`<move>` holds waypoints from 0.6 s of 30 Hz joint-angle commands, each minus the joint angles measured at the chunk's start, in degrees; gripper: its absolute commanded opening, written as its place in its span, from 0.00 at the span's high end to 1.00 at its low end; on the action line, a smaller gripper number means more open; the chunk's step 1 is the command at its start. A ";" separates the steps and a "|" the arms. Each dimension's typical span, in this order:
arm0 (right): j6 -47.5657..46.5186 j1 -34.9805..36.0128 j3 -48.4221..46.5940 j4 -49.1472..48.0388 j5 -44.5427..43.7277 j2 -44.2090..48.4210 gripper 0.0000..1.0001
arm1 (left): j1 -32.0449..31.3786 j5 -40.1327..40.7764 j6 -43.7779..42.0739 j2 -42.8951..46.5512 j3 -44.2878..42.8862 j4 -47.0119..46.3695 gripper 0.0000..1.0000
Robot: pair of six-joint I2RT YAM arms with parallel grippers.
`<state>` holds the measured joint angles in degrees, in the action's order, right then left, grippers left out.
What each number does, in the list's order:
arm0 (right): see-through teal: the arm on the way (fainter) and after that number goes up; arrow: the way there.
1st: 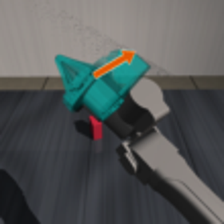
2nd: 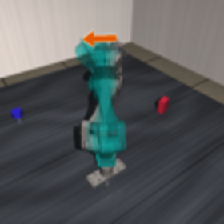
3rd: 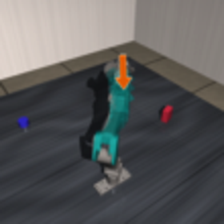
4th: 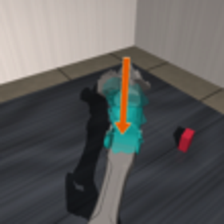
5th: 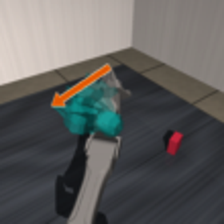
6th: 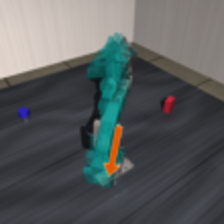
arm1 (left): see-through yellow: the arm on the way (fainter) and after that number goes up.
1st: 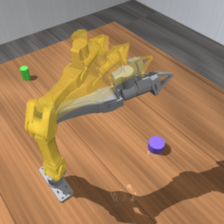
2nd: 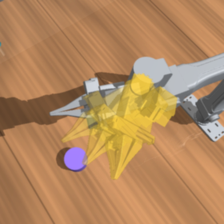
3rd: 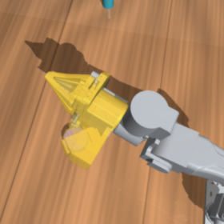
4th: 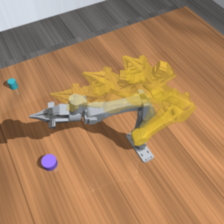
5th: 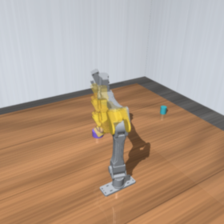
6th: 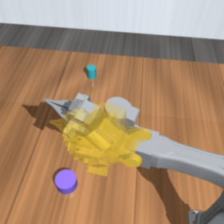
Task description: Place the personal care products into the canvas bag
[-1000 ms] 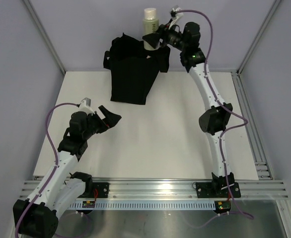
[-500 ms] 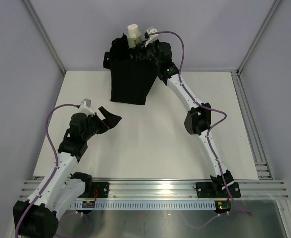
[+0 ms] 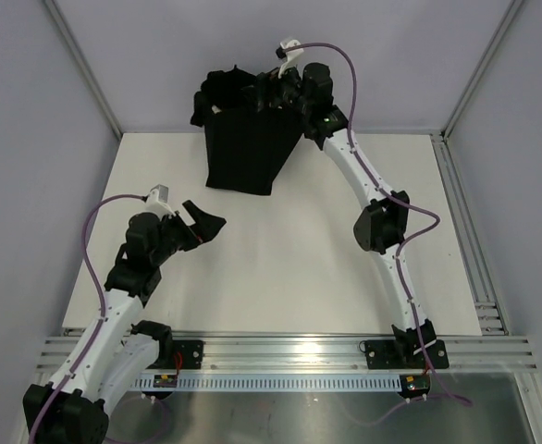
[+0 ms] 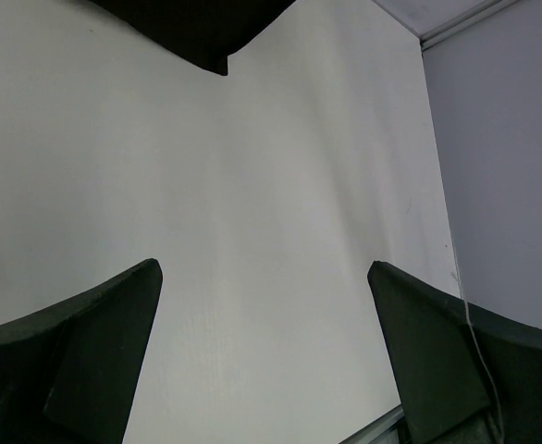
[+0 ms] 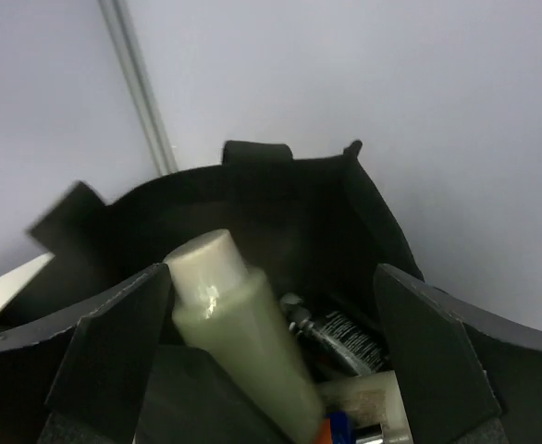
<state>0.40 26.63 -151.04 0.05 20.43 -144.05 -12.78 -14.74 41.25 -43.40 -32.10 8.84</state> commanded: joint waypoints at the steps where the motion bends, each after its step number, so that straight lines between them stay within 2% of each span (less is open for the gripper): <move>1: 2.76 -2.11 0.13 7.93 5.41 9.92 0.00 | 0.12 0.15 -3.46 1.47 -0.95 0.82 0.01; 5: 2.15 -4.65 5.57 17.33 10.85 19.40 0.00 | 0.12 2.07 -6.44 1.82 -3.14 5.38 0.01; 9: 5.37 -12.10 16.63 25.85 22.78 29.51 0.00 | 0.12 4.80 -9.78 2.61 -4.29 8.91 0.01; 11: 7.41 -15.28 25.07 28.14 24.92 35.31 0.00 | 0.12 6.47 -10.67 3.58 -4.11 9.79 0.01; 14: 0.15 -19.51 34.47 38.07 19.42 43.13 0.01 | 0.12 7.27 -10.58 4.63 -3.59 9.79 0.01; 15: -3.10 -19.77 41.46 39.39 9.04 45.59 0.01 | 0.12 7.36 -10.58 5.33 -3.41 9.70 0.01; 17: -5.31 -20.21 49.49 37.75 0.62 54.28 0.00 | 0.12 7.88 -10.49 5.95 -3.32 9.88 0.01; 18: -8.11 -20.39 57.45 34.95 -4.73 57.18 0.01 | 0.12 8.41 -10.49 6.39 -3.32 9.97 0.01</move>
<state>-0.25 4.78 -105.58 31.79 29.80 -94.94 -12.78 -9.10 32.38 -38.59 -33.41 19.75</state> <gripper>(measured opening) 0.993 0.983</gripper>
